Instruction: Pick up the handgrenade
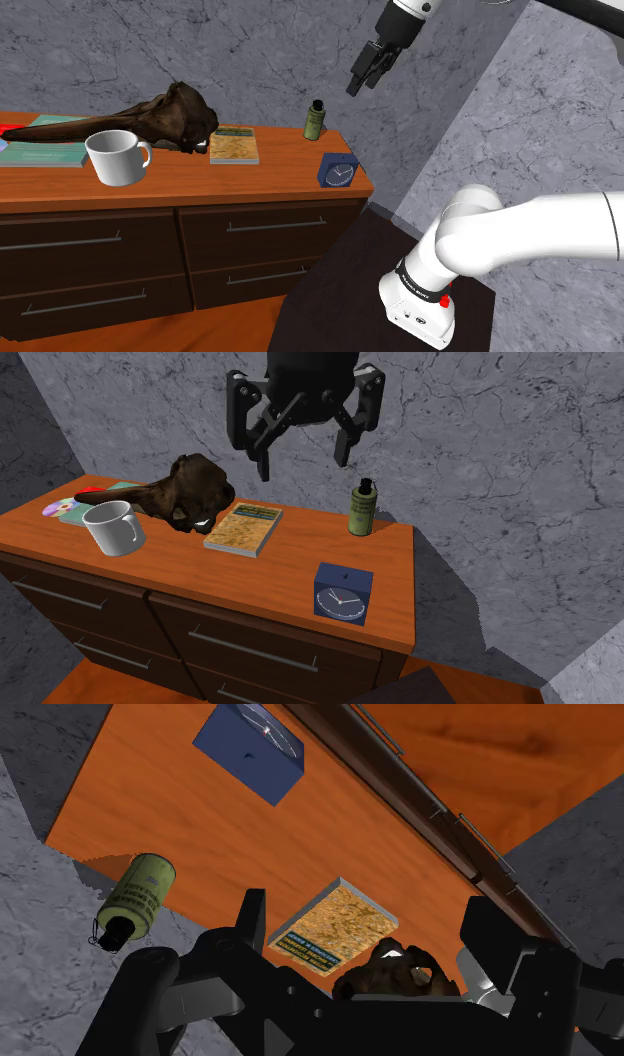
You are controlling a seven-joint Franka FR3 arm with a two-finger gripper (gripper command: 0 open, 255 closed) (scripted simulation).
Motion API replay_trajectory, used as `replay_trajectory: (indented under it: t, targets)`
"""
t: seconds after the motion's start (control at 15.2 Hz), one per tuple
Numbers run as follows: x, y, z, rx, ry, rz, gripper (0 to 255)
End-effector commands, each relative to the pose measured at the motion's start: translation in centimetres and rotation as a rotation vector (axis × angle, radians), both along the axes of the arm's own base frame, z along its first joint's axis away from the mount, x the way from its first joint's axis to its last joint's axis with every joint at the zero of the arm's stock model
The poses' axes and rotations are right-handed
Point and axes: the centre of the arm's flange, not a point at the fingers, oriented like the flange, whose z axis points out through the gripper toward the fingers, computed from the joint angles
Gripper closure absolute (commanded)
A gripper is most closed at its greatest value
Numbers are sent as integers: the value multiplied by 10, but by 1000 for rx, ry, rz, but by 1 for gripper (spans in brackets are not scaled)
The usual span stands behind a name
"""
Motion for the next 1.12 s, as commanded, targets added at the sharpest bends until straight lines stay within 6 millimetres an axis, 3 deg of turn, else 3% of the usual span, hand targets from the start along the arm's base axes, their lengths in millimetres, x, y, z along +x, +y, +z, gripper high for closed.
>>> replay_trajectory:
  t: [0.0,1.06]
  targets:
    - [0,0,0,0,0,0,0]
    - [153,-126,-90,-7,101,-118,0]
